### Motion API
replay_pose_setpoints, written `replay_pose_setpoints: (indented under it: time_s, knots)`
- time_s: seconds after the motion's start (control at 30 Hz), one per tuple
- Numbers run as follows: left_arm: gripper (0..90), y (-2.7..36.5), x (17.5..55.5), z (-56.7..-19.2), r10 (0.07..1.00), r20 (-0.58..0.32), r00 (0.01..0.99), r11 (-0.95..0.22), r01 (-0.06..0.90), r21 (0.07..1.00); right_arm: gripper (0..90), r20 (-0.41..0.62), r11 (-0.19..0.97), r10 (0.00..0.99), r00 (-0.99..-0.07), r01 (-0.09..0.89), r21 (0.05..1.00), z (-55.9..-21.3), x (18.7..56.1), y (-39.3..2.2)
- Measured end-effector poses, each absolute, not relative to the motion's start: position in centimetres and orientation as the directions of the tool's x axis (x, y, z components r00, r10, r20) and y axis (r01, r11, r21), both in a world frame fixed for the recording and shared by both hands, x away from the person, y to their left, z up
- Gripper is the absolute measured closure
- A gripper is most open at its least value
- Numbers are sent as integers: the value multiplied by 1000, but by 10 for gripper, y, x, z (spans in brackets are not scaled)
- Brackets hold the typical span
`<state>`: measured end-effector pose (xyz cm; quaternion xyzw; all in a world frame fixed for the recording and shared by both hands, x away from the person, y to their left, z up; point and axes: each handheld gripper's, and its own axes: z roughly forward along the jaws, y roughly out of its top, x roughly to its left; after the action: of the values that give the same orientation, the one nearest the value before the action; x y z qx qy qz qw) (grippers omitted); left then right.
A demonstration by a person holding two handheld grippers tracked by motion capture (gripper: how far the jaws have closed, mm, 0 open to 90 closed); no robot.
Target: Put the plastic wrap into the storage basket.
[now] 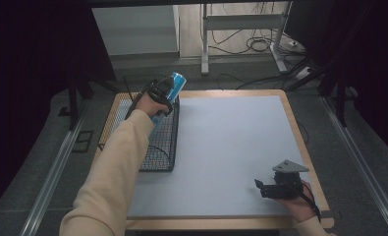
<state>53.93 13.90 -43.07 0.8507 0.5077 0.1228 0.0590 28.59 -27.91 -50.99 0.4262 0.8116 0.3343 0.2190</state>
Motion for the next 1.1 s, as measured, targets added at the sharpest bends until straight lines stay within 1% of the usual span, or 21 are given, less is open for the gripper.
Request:
replay_pose_setpoints:
  time_s: [0.1,0.27,0.4,0.5,0.57,0.7,0.77,0.93,1.1]
  knots:
    - [304,138,537,-431,872,170,460,-489,840,237,88,-71,412,839,-540,544,732,-509,285,-279]
    - [203,141,533,-420,879,184,440,-476,836,275,88,-71,413,838,-542,542,732,-509,285,-279]
    - [157,146,523,-406,888,162,430,-460,827,323,88,-70,413,838,-542,543,731,-509,285,-278]
    - [152,146,511,-397,879,167,447,-477,812,338,88,-71,413,836,-544,540,733,-509,285,-278]
    - [154,144,504,-392,879,152,452,-475,803,361,88,-72,415,836,-544,539,733,-509,285,-278]
    - [156,134,483,-379,862,127,491,-496,767,407,88,-73,415,835,-545,539,733,-509,284,-277]
    - [158,126,471,-375,843,113,526,-519,739,429,88,-76,417,835,-545,537,733,-508,284,-277]
    - [162,100,442,-371,794,106,599,-571,672,471,88,-78,418,836,-543,538,732,-508,284,-277]
    - [162,74,410,-374,731,50,680,-603,611,512,89,-81,420,836,-543,536,732,-508,283,-276]
